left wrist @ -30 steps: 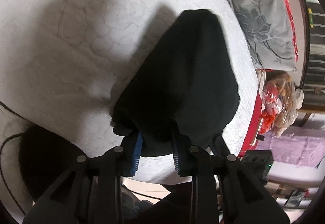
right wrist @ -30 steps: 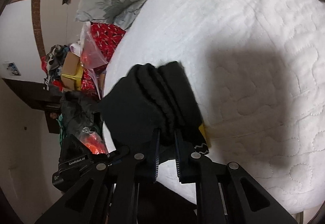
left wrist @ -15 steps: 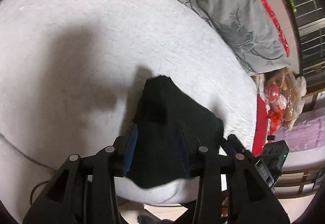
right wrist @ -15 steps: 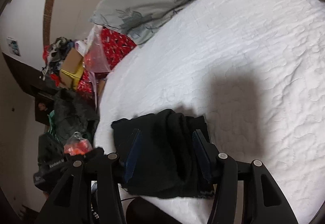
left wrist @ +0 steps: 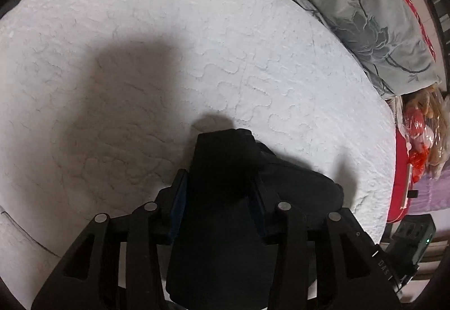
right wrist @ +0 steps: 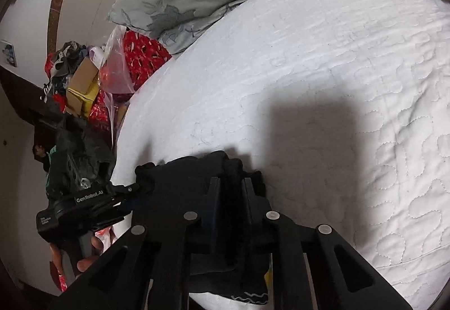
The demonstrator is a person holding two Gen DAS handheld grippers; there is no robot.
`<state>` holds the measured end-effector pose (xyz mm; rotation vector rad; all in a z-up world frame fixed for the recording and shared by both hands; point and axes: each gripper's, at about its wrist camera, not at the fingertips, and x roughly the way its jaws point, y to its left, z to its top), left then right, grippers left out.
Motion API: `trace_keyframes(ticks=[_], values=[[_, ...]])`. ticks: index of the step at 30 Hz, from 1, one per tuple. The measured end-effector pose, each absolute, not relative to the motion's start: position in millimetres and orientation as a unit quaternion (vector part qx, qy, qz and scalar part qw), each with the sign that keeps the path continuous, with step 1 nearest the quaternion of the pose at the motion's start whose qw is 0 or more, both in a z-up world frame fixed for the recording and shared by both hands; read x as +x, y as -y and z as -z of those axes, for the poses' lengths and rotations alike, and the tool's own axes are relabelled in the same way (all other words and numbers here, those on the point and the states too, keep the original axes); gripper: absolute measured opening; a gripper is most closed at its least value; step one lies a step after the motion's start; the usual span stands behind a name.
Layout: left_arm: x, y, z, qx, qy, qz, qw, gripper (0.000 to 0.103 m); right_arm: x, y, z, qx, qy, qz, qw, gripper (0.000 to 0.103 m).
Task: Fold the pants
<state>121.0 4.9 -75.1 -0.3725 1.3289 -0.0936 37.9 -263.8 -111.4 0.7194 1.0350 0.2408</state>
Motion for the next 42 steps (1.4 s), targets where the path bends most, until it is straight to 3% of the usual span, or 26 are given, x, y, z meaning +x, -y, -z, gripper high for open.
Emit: trace_keyframes(ticks=[2, 7, 10, 18, 21, 24, 26, 28, 37, 42], values=[[116.6, -7.5, 68.4, -0.17, -0.608, 0.049, 0.774, 0.041, 37.4, 264.1, 107.7, 0.338, -0.484, -0.117, 0.799, 0.022], [93.8, -12.0, 50.8, -0.155, -0.587, 0.043, 0.793, 0.041, 27.3, 266.2, 82.6, 0.334, -0.463, -0.13, 0.811, 0.024], [80.8, -6.7, 45.4, -0.13, -0.57, 0.034, 0.811, 0.041, 15.0, 257.3, 66.0, 0.306, -0.446, -0.147, 0.828, 0.03], [53.5, 3.1, 52.1, -0.084, -0.553, 0.02, 0.829, 0.042, -1.6, 228.1, 75.4, 0.222, -0.471, -0.15, 0.84, 0.031], [52.5, 7.9, 58.7, -0.057, -0.546, 0.005, 0.836, 0.052, 1.0, 226.8, 88.9, 0.202, -0.491, -0.131, 0.837, 0.031], [52.9, 13.0, 69.3, -0.031, -0.543, -0.003, 0.839, 0.056, -0.7, 232.9, 104.0, 0.218, -0.502, -0.121, 0.828, 0.042], [52.0, 10.3, 72.5, -0.033, -0.536, -0.011, 0.844, 0.063, -1.9, 235.4, 107.8, 0.221, -0.501, -0.114, 0.829, 0.05], [51.8, 7.5, 72.9, -0.032, -0.533, -0.019, 0.845, 0.074, -1.2, 235.6, 109.4, 0.219, -0.503, -0.111, 0.829, 0.052], [51.2, -39.5, 58.2, -0.131, -0.545, 0.015, 0.828, 0.074, -3.5, 248.4, 87.0, 0.239, -0.489, -0.111, 0.831, 0.054], [53.3, -52.1, 49.8, -0.13, -0.54, 0.008, 0.832, 0.074, -2.2, 265.3, 81.1, 0.263, -0.482, -0.099, 0.83, 0.058]])
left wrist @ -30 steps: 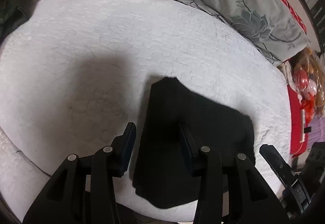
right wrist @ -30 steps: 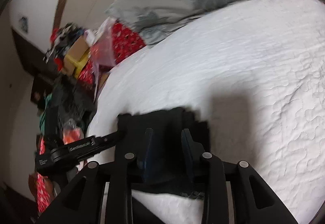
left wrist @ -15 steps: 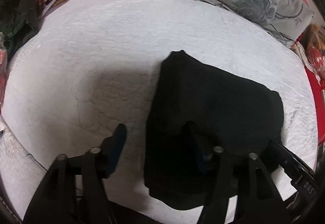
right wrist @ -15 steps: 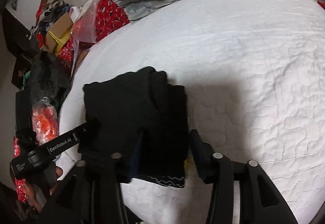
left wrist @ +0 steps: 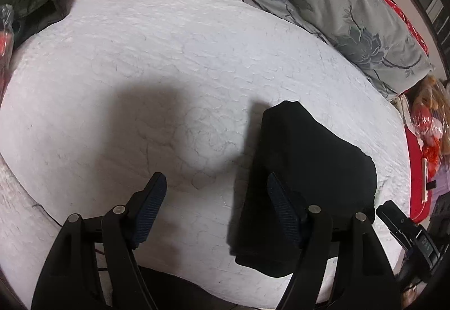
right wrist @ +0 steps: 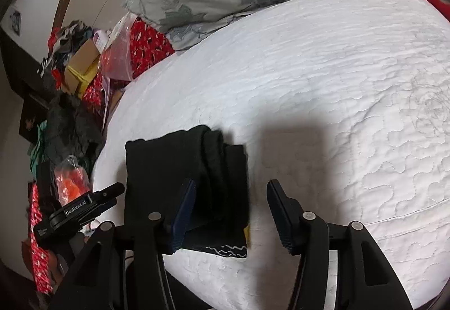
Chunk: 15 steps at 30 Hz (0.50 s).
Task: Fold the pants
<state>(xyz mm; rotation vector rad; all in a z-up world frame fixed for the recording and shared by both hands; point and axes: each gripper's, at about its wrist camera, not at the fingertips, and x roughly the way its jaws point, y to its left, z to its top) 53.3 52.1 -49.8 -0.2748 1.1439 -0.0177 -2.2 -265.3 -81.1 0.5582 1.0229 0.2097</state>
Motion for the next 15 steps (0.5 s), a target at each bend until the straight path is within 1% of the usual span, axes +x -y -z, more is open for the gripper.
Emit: trace_keyframes(ticks=[2, 9, 13, 15], values=[[56.5, -51.0, 48.8, -0.133, -0.54, 0.018, 0.831, 0.074, 0.5, 265.8, 84.6, 0.273, -0.487, -0.102, 0.823, 0.061], [70.7, -41.8, 57.2, -0.131, -0.552, 0.058, 0.821, 0.074, 16.7, 259.1, 111.3, 0.299, -0.516, -0.12, 0.794, 0.064], [75.1, -32.0, 68.5, -0.117, -0.561, 0.09, 0.815, 0.074, 24.2, 258.5, 119.9, 0.312, -0.508, -0.139, 0.791, 0.07], [77.2, -27.3, 76.5, -0.115, -0.567, 0.11, 0.808, 0.075, 29.3, 256.2, 122.6, 0.311, -0.507, -0.16, 0.788, 0.071]])
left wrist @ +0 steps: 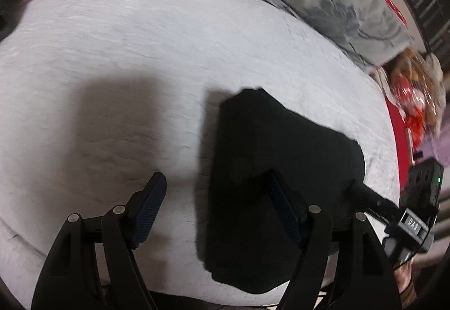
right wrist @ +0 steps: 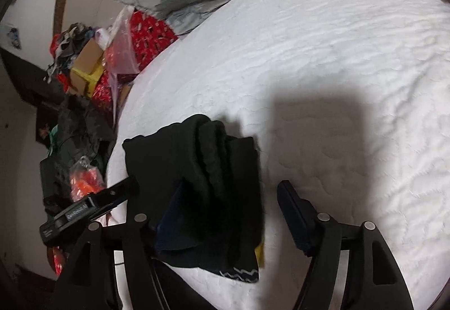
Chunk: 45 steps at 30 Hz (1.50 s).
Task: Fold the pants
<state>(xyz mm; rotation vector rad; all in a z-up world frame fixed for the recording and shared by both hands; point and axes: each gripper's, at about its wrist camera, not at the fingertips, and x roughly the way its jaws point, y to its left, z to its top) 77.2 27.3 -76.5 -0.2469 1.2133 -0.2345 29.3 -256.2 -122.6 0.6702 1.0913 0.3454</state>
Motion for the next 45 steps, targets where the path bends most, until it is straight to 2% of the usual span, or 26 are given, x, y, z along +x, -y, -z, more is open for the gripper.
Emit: trace_keyframes(ticks=[3, 4, 6, 7, 8, 9, 12, 16, 24, 30, 39, 41, 43, 45], values=[[78.8, -27.4, 83.4, -0.126, -0.562, 0.134, 0.806, 0.081, 34.8, 253.1, 125.4, 0.318, -0.503, -0.199, 0.779, 0.071], [78.6, -27.2, 84.4, -0.131, -0.561, 0.142, 0.805, 0.081, 36.1, 251.0, 127.0, 0.319, -0.503, -0.213, 0.774, 0.068], [79.5, -24.8, 86.1, -0.135, -0.561, 0.163, 0.8, 0.08, 37.7, 246.3, 129.2, 0.3, -0.506, -0.215, 0.779, 0.054], [78.6, -21.1, 86.3, -0.136, -0.563, 0.177, 0.796, 0.067, 38.5, 244.0, 129.7, 0.289, -0.508, -0.214, 0.782, 0.045], [77.6, -19.3, 86.6, -0.145, -0.564, 0.194, 0.79, 0.054, 38.9, 244.0, 130.0, 0.286, -0.511, -0.211, 0.783, 0.041], [76.6, -18.3, 86.3, -0.153, -0.567, 0.199, 0.785, 0.048, 38.4, 244.9, 129.5, 0.291, -0.509, -0.21, 0.782, 0.039], [71.9, -19.1, 82.2, -0.154, -0.561, 0.188, 0.791, 0.037, 34.2, 242.7, 121.8, 0.281, -0.506, -0.208, 0.789, 0.032], [63.2, -16.8, 69.4, -0.151, -0.551, 0.189, 0.799, 0.031, 25.6, 240.5, 106.2, 0.277, -0.494, -0.209, 0.798, 0.03], [73.6, -8.4, 32.9, -0.137, -0.518, 0.194, 0.821, 0.031, 32.5, 243.3, 76.3, 0.287, -0.466, -0.205, 0.811, 0.03], [128.8, -8.2, 15.1, -0.133, -0.504, 0.171, 0.836, 0.031, 78.6, 241.0, 56.0, 0.289, -0.449, -0.2, 0.822, 0.029], [178.1, -13.6, 74.0, -0.097, -0.554, 0.101, 0.821, 0.031, 145.8, 216.2, 96.3, 0.259, -0.492, -0.16, 0.816, 0.03], [179.3, -15.2, 87.6, -0.089, -0.561, 0.097, 0.818, 0.035, 150.9, 217.0, 105.8, 0.246, -0.501, -0.152, 0.816, 0.036], [175.7, -17.7, 88.8, -0.085, -0.554, 0.092, 0.823, 0.046, 151.3, 224.7, 111.8, 0.259, -0.499, -0.155, 0.812, 0.042], [172.4, -17.9, 87.9, -0.075, -0.547, 0.087, 0.829, 0.051, 148.3, 231.4, 113.0, 0.264, -0.499, -0.16, 0.81, 0.046]])
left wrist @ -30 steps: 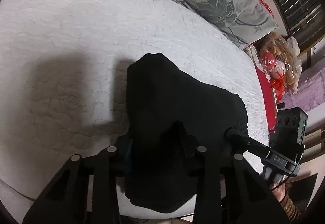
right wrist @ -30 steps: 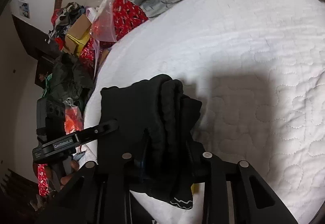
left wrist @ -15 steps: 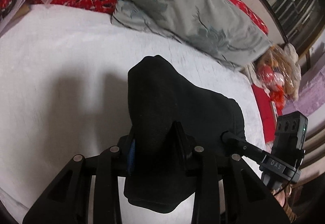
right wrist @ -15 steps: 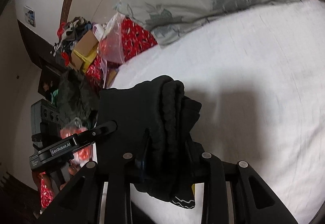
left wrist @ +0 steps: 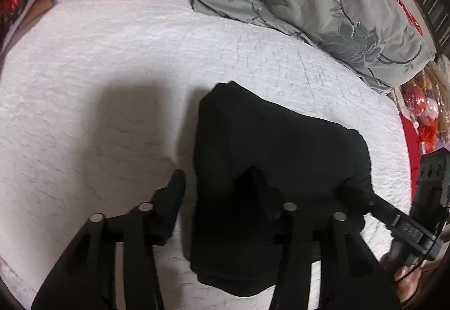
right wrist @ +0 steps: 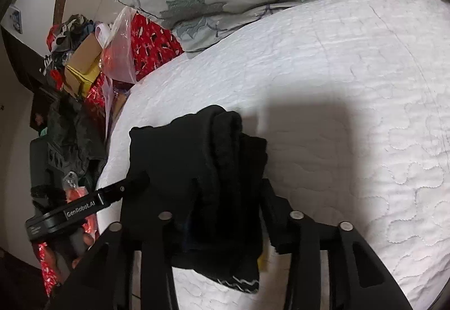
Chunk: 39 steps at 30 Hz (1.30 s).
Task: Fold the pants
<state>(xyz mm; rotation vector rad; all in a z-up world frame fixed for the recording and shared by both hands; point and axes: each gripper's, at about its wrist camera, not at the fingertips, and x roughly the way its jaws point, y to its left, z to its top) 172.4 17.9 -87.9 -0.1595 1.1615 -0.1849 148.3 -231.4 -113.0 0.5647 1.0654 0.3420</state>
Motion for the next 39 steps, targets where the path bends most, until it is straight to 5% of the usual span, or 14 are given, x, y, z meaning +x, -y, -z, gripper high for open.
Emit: trace_keyframes(ticks=[9, 14, 30, 39], values=[[136.8, -6.3, 63.3, -0.03, -0.527, 0.048, 0.848, 0.051, 116.9, 246.1, 76.5, 0.238, -0.489, -0.136, 0.828, 0.058], [101.4, 4.6, 55.3, -0.015, -0.51, 0.016, 0.86, 0.051, 79.7, 235.3, 39.4, 0.154, -0.471, -0.085, 0.864, 0.102], [33.2, 6.8, 51.3, -0.024, -0.483, -0.035, 0.875, 0.051, -19.8, 204.3, -13.7, -0.055, -0.387, 0.033, 0.92, 0.103], [13.8, 5.0, 49.9, -0.026, -0.478, -0.045, 0.877, 0.051, -28.9, 214.7, -10.7, -0.004, -0.402, 0.017, 0.916, 0.103]])
